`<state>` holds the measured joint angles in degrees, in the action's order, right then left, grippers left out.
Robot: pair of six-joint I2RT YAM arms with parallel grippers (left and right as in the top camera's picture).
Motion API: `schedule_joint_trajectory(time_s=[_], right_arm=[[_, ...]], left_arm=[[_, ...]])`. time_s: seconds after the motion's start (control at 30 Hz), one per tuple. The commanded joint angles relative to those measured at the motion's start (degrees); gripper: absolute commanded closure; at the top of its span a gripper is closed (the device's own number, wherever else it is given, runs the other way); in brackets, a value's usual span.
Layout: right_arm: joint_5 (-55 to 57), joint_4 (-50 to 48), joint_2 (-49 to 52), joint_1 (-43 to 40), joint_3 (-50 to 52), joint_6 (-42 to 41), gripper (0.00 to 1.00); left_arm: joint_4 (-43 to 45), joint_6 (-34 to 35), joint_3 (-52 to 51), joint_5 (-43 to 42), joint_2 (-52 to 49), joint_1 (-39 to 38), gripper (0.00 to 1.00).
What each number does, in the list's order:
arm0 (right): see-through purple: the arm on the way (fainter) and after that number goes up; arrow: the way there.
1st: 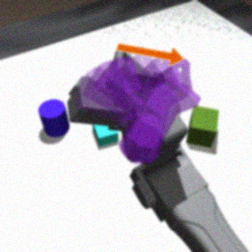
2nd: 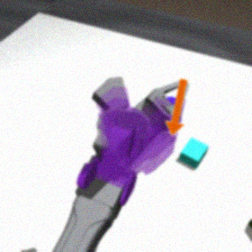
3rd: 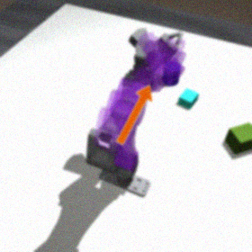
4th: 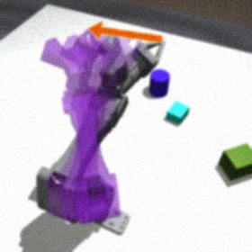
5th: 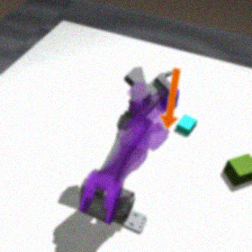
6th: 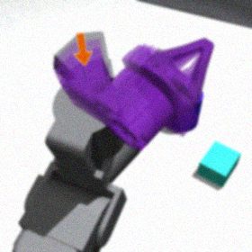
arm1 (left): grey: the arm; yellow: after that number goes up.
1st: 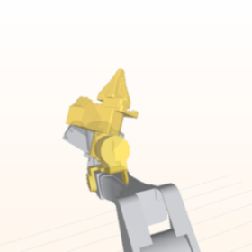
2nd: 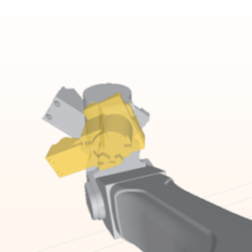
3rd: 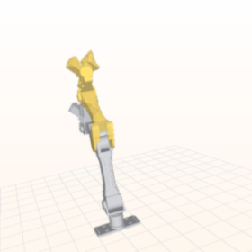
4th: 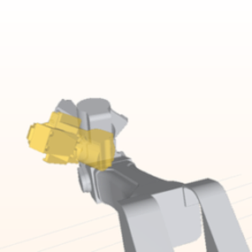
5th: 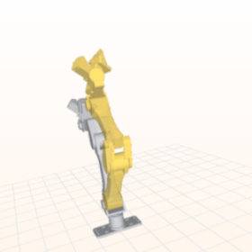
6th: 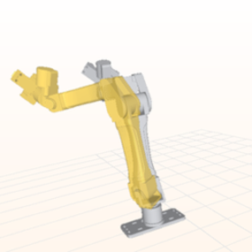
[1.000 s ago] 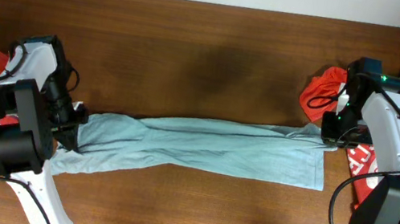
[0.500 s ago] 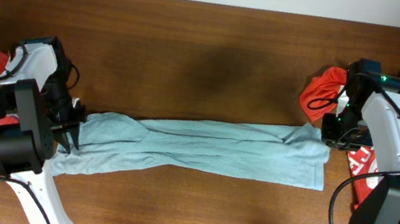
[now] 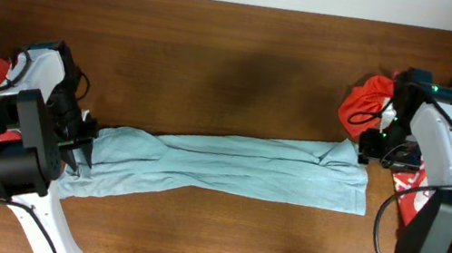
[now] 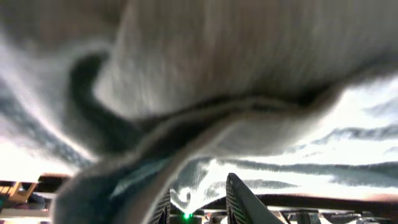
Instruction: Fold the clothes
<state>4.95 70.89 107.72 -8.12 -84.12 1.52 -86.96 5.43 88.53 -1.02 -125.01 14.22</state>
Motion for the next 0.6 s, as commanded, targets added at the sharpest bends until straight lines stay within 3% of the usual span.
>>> schedule_joint_trajectory(time_s=[0.0, 0.33, 0.57], right_arm=[[-6.1, 0.0, 1.9, -2.7, -0.1, 1.7, 0.26], [-15.5, -0.8, 2.2, -8.9, -0.1, 5.6, 0.2], [-15.5, -0.8, 2.2, -8.9, -0.1, 5.7, 0.16]], left_arm=[[1.9, 0.2, -0.3, 0.3, 1.8, 0.0, 0.68], [8.4, 0.1, -0.3, -1.8, 2.4, 0.0, 0.65], [8.0, -2.1, -0.3, -4.1, 9.7, 0.0, 0.65]])
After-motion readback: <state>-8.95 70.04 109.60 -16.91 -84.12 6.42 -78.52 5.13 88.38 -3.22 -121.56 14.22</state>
